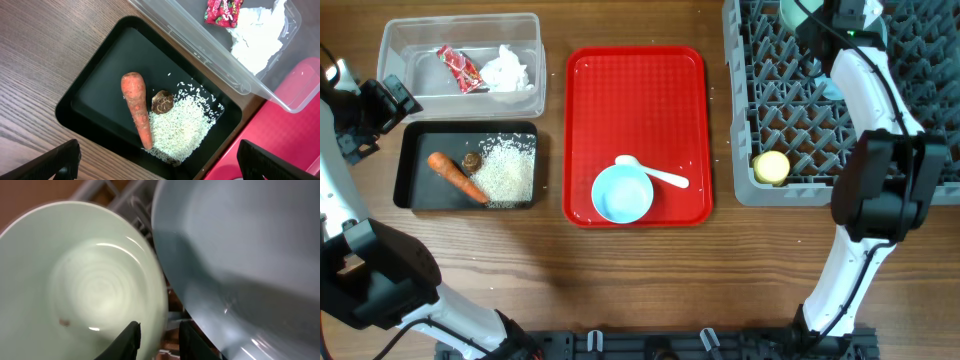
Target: Sort waste into correct bins and load items into the dishwasher rack
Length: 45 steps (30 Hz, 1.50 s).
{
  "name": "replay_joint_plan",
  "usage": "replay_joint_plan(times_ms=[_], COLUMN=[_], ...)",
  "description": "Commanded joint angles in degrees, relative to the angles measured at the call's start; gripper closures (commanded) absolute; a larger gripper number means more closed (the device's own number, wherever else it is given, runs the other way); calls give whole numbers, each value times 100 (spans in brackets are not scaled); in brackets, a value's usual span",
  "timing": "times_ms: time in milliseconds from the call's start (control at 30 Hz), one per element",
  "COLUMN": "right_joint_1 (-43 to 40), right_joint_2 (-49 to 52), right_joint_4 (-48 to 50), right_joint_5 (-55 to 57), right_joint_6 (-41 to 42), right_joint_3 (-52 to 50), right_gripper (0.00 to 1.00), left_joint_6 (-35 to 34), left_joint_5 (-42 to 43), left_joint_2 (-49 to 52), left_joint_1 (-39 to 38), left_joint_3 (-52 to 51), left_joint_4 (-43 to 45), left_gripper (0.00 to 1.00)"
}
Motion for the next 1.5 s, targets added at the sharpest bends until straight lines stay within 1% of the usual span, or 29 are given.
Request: replay_joint_plan(times_ms=[0, 133, 200, 233, 267, 367, 500, 600, 667, 767, 800, 867, 967, 1067, 1133, 1200, 1333, 1467], right_joint_1=[17, 20, 31, 31, 31, 35, 46, 173, 369, 802, 1014, 1307, 1462, 1460, 1449, 1469, 1497, 1508], right_joint_2=[107, 107, 105, 105, 98, -13, -498, -857, -1064, -1145, -1113, -1012, -734, -428, -284, -229, -205, -120], right_joint_4=[66, 144, 142, 146, 146, 116, 90, -24, -92, 0, 76, 249, 452, 415, 450, 455, 481, 542], right_joint_5=[-129, -175, -173, -173, -173, -212, -129, 584, 1445, 3161, 3866, 4861, 5466, 6030, 6131, 5906, 5510, 5368], right_joint_6=[-57, -57, -61, -61, -61, -247, -802, -1084, -1526, -2485, -2997, -3838, -5143, -5803, -6266, -6485, -6507, -6511], right_joint_3=[-48, -48, -46, -46, -46, -35, -35, -35, -35, -35, -37, -37, -37, -37, -37, -37, -37, -44], right_gripper=[71, 71, 82, 93, 96, 96, 96, 96, 96, 96, 96, 96, 96, 96, 95, 96, 96, 96], left_joint_6=[-11, -9, -9, -9, -9, -9, -9, -9, -11, -9, -9, -9, -9, -11, -9, -9, -11, -9], left_joint_5=[9, 9, 9, 9, 11, 9, 11, 9, 9, 11, 9, 11, 11, 11, 9, 9, 11, 9], left_joint_2=[-157, -157, -157, -157, -157, -157, -157, -157, -157, -157, -157, -157, -157, -157, -157, -157, -157, -157], left_joint_1=[0, 0, 0, 0, 0, 0, 0, 0, 0, 0, 0, 0, 0, 0, 0, 0, 0, 0], left_joint_3=[37, 37, 37, 37, 37, 37, 37, 37, 37, 37, 37, 37, 37, 37, 37, 37, 37, 37], left_joint_4=[-2, -2, -2, -2, -2, -2, -2, -2, -2, -2, -2, -2, -2, -2, -2, -2, -2, -2], left_gripper=[0, 0, 0, 0, 0, 0, 0, 0, 0, 0, 0, 0, 0, 0, 0, 0, 0, 0])
